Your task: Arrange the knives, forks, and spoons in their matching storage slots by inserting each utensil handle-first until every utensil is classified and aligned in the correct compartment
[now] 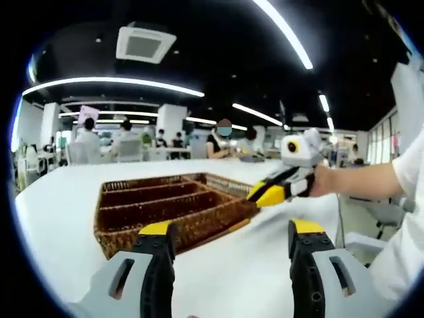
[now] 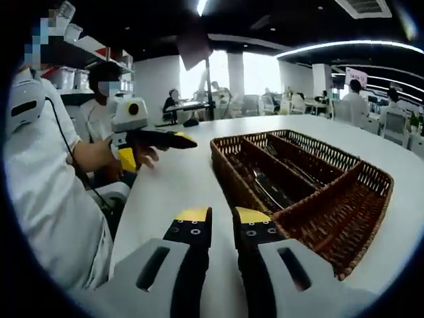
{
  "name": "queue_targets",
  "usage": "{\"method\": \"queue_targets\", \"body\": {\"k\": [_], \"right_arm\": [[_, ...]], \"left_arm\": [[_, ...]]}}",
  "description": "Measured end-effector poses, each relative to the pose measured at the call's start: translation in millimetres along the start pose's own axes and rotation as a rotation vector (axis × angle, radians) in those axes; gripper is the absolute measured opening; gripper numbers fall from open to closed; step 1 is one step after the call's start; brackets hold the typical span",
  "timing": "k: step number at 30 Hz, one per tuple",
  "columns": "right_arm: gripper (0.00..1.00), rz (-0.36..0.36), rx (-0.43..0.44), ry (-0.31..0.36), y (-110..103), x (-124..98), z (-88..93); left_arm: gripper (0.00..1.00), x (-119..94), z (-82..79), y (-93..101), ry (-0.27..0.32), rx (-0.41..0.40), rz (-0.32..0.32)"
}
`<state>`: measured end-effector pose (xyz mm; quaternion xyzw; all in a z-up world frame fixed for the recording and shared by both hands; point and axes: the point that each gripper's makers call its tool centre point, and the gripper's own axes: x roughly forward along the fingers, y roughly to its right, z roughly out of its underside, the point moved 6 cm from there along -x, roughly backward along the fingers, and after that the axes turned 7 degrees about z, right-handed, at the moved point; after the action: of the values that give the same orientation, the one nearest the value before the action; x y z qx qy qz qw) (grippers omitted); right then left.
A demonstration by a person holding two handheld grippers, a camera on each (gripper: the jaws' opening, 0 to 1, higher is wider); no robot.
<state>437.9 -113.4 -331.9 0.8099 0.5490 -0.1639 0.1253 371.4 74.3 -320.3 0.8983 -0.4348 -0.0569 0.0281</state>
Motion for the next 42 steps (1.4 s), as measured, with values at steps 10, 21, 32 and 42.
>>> {"method": "queue_targets", "body": {"k": [10, 21, 32, 42], "right_arm": [[0.13, 0.017, -0.100, -0.184, 5, 9, 7.9], [0.14, 0.044, -0.156, -0.323, 10, 14, 12.9], [0.14, 0.060, -0.169, -0.420, 10, 19, 13.6], [0.14, 0.066, -0.159, -0.499, 8, 23, 15.5]], "left_arm": [[0.83, 1, 1.2, 2.1, 0.000, 0.000, 0.005], [0.86, -1, 3.5, 4.3, -0.004, -0.011, 0.007], [0.85, -4, 4.9, 4.2, 0.003, -0.037, 0.002], [0.84, -6, 5.4, 3.0, 0.003, -0.047, -0.001]]}}
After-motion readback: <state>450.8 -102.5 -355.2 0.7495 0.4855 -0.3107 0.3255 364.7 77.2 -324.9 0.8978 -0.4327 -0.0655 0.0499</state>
